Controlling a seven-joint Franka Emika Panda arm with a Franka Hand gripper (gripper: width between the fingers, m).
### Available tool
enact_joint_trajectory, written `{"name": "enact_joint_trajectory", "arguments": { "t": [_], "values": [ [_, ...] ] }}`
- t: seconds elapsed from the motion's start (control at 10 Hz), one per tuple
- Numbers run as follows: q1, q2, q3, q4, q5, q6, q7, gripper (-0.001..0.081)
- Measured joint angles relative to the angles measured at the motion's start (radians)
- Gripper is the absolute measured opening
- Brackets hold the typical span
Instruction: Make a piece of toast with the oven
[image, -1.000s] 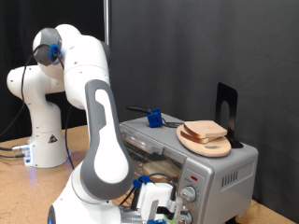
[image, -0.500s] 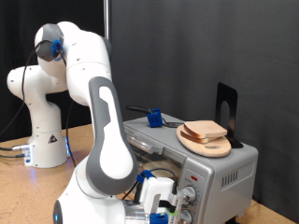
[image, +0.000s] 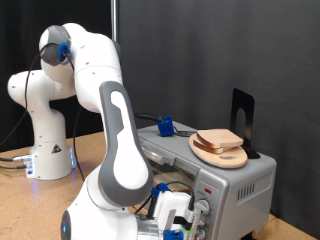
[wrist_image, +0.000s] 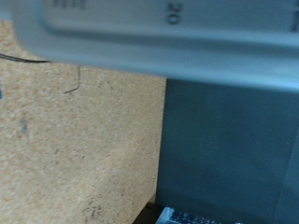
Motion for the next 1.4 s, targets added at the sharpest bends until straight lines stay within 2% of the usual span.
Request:
{"name": "enact_joint_trajectory", "arguments": {
  "t": [0.1,0.2,0.3,0.4,0.5,0.9,1.0,1.1,1.4],
  "values": [
    [0.000,-0.005,0.000,0.000,-0.004,-0.013,0.011,0.0555],
    [0.000,-0.011,-0.001,-0.001,-0.010,-0.028,0.017,0.0555],
    [-0.001,-0.017,-0.001,-0.002,-0.013,-0.041,0.020,0.0340],
    [-0.001,-0.021,-0.002,-0.003,-0.013,-0.048,0.022,0.0340],
    [-0.002,-0.021,-0.002,-0.004,-0.013,-0.048,0.024,0.0219],
    [-0.002,-0.020,-0.004,-0.008,-0.015,-0.039,0.025,0.0218],
    [-0.001,-0.022,-0.003,-0.017,-0.002,-0.029,0.000,0.0218],
    [-0.001,-0.024,0.000,-0.033,0.037,-0.029,-0.070,0.0103],
    [-0.012,-0.031,0.016,-0.094,0.177,-0.055,-0.318,0.0104]
  ]
}}
